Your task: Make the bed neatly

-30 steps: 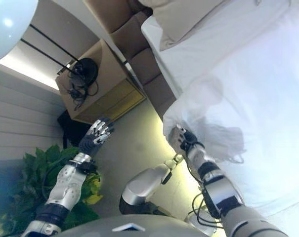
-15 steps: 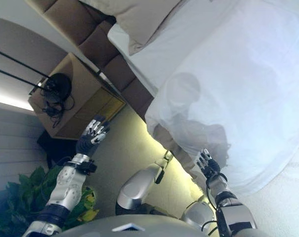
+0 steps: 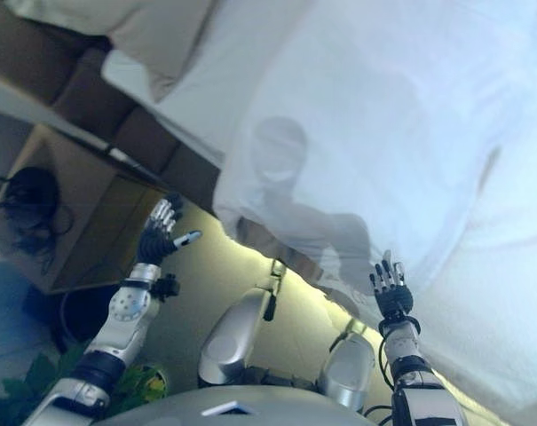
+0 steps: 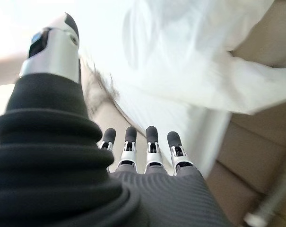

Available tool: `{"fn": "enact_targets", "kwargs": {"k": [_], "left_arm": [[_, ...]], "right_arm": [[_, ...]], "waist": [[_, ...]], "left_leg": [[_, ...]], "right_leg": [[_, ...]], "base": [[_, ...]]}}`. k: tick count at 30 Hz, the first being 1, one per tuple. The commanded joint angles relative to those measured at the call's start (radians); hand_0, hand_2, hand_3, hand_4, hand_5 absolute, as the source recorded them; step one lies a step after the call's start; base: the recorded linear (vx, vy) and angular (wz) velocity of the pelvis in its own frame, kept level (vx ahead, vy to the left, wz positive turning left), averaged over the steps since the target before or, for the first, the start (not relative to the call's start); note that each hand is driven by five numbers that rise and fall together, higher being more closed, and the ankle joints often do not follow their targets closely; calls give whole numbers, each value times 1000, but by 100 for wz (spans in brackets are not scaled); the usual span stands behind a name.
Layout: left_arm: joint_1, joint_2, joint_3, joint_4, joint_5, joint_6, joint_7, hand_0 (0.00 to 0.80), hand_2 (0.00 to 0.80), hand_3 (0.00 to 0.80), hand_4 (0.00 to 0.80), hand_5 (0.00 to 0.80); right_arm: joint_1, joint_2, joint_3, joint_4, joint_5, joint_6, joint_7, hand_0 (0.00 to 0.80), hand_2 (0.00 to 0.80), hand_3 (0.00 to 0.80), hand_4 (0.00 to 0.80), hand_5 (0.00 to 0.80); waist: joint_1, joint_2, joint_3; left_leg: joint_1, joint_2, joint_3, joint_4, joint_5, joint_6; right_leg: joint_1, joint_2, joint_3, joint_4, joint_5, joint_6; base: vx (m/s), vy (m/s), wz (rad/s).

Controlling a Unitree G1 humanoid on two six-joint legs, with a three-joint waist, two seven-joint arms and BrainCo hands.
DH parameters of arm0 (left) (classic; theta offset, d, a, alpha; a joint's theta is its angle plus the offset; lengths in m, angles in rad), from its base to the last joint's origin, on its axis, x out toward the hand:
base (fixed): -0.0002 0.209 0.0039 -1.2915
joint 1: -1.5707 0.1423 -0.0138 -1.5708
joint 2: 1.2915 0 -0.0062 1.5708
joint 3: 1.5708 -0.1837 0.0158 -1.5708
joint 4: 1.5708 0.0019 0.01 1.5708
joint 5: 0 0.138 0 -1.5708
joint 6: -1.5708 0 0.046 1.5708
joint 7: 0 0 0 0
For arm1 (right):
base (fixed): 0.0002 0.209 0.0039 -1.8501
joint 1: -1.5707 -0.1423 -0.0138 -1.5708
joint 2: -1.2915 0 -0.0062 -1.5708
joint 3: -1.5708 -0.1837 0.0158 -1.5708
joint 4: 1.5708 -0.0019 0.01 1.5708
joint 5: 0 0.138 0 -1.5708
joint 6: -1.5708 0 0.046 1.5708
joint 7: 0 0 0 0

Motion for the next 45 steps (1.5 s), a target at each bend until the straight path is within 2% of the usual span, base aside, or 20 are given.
{"fn": "enact_targets", "kwargs": {"k": [1, 7, 12, 16, 20, 23, 26, 30, 33, 40, 41, 42, 43, 45], "left_arm": [[-96, -2, 4, 14, 93, -46, 132, 0, 0, 0, 0, 0], [-148, -21, 3, 57, 229, -37, 278, 0, 0, 0, 0, 0], [-214, -18, -30, 87, 449, 51, 459, 0, 0, 0, 0, 0], [-248, 3, -48, 104, 604, 188, 580, 0, 0, 0, 0, 0], [-299, 19, -89, 165, 806, 453, 670, 0, 0, 0, 0, 0], [-351, 27, -122, 235, 835, 571, 714, 0, 0, 0, 0, 0], [-403, 37, -147, 316, 836, 649, 726, 0, 0, 0, 0, 0], [-434, 40, -177, 376, 859, 704, 696, 0, 0, 0, 0, 0], [-453, 26, -203, 419, 862, 723, 689, 0, 0, 0, 0, 0], [-521, 42, -258, 524, 925, 772, 577, 0, 0, 0, 0, 0], [-530, 45, -270, 539, 918, 773, 570, 147, 147, 147, 147, 147], [-536, 49, -281, 557, 907, 774, 558, 455, 455, 455, 455, 455], [-542, 52, -289, 572, 889, 768, 550, 518, 518, 518, 518, 518], [-554, 55, -298, 598, 863, 747, 550, 800, 800, 800, 800, 800]], "right_arm": [[49, -41, -45, -110, 42, -67, -5, 0, 0, 0, 0, 0], [71, -30, -98, -154, 38, -102, -43, 0, 0, 0, 0, 0], [51, -25, -114, -203, 89, -139, -84, 0, 0, 0, 0, 0], [50, -28, -116, -260, 115, -171, -96, 0, 0, 0, 0, 0], [44, -50, -107, -306, 139, -179, -114, 0, 0, 0, 0, 0], [36, -72, -84, -318, 151, -178, -108, 0, 0, 0, 0, 0], [30, -80, -59, -317, 159, -187, -84, 0, 0, 0, 0, 0], [27, -87, -31, -327, 165, -215, -68, 0, 0, 0, 0, 0], [16, -100, -12, -356, 146, -243, -79, 0, 0, 0, 0, 0], [-27, -125, 18, -401, 108, -289, -115, 0, 0, 0, 0, 0], [-33, -128, 20, -402, 105, -294, -118, 0, 0, 0, 0, 0], [-39, -133, 26, -402, 104, -300, -119, 0, 0, 0, 0, 0], [-46, -138, 33, -402, 105, -308, -121, 0, 0, 0, 0, 0], [-55, -147, 39, -397, 110, -315, -117, 0, 0, 0, 0, 0]], "waist": [[-42, -10, 33], [-100, -42, 65], [-133, -73, 105], [-154, -89, 128], [-174, -94, 130], [-189, -91, 130], [-203, -86, 130], [-214, -76, 130], [-224, -59, 130], [-248, -39, 130], [-250, -38, 130], [-253, -36, 130], [-256, -34, 130], [-260, -32, 130]], "left_leg": [[-16, 92, -4, 81, -39, -62], [-46, 122, 7, 104, -38, -67], [-94, 141, 22, 101, -25, -73], [-117, 150, 39, 74, -7, -79], [-137, 151, 48, 40, 16, -83], [-138, 153, 57, 8, 36, -84], [-139, 160, 67, -24, 56, -86], [-135, 160, 72, -38, 65, -88], [-134, 151, 69, -35, 65, -85], [-159, 153, 83, -43, 81, -90], [-160, 154, 87, -49, 85, -91], [-159, 155, 91, -56, 89, -92], [-160, 156, 94, -63, 93, -94], [-164, 159, 98, -69, 98, -96]], "right_leg": [[-63, -47, 38, -74, 234, 20], [-132, -17, 85, -40, 232, 14], [-189, 8, 104, -41, 238, 15], [-221, 20, 110, -58, 247, 19], [-259, 17, 115, -63, 251, 20], [-277, 14, 121, -61, 249, 23], [-298, 8, 126, -57, 248, 26], [-315, -5, 130, -46, 247, 29], [-339, -16, 149, -22, 242, 30], [-393, -36, 181, -2, 245, 38], [-397, -36, 183, -3, 246, 39], [-399, -37, 186, -6, 247, 39], [-403, -37, 189, -8, 250, 38], [-412, -39, 192, -10, 254, 37]], "base": [[-85, -55, -52], [-68, -22, -37], [-95, -17, -22], [-67, 26, -23], [-26, 62, -19], [10, 93, -10], [11, 63, -11], [21, 63, -6], [33, 134, -2], [12, 78, -3], [-10, 87, -5], [-1, 68, -10], [-4, 64, -12], [-13, 43, -6]]}}
